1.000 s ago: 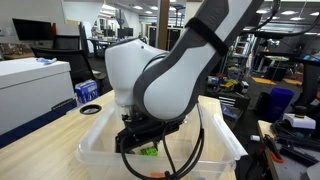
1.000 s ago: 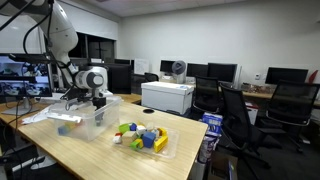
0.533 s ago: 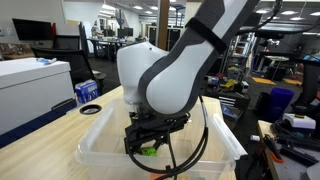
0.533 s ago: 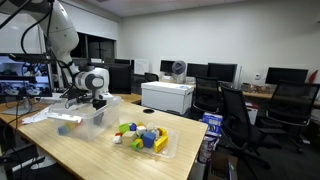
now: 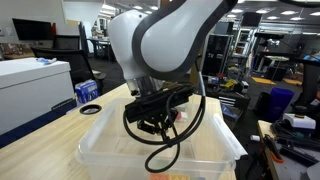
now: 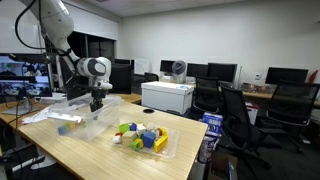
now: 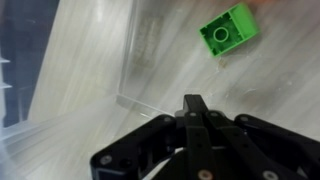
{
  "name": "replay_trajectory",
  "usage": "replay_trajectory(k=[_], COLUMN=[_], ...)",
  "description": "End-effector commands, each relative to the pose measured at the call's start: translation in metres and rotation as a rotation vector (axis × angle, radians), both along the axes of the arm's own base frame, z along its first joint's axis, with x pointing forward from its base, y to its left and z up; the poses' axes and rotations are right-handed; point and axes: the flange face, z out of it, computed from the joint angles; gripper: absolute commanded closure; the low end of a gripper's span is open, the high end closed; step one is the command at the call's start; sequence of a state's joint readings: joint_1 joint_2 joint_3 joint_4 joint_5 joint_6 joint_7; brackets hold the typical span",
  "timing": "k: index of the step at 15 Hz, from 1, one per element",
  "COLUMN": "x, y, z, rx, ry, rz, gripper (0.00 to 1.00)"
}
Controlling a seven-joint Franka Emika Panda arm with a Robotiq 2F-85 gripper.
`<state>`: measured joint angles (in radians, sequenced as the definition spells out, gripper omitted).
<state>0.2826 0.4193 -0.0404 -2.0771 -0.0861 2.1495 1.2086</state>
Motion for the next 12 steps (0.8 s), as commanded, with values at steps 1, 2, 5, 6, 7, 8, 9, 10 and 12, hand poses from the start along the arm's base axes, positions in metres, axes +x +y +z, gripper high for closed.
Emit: replay_trajectory(k=[1,2,5,6,7,8,9,10,12], x=[-0.007,-0.006,-0.012,-0.015,-0.019,-0.022,-0.024,-0.026,-0.028], y=[0.003,0.007,0.020,0.024,0.028,0.031,0.033,0.036,0.043], z=[0.020,0.022,0.013,0.010,0.005,0.001,-0.004,-0.008,-0.019], rx=[-0.026,-0.008,0.056,0.065,0.073,0.084,0.093,0.103,0.120], ry=[0.013,0.002,0.014,0.020,0.026,0.031,0.033,0.030,0.017], rz=[-0.047,-0.053,-0.091,-0.102,-0.108,-0.115,-0.117,-0.118,-0.112], gripper=[0.68,0.60,0.40,0.33,0.27,0.20,0.15,0.07,0.02])
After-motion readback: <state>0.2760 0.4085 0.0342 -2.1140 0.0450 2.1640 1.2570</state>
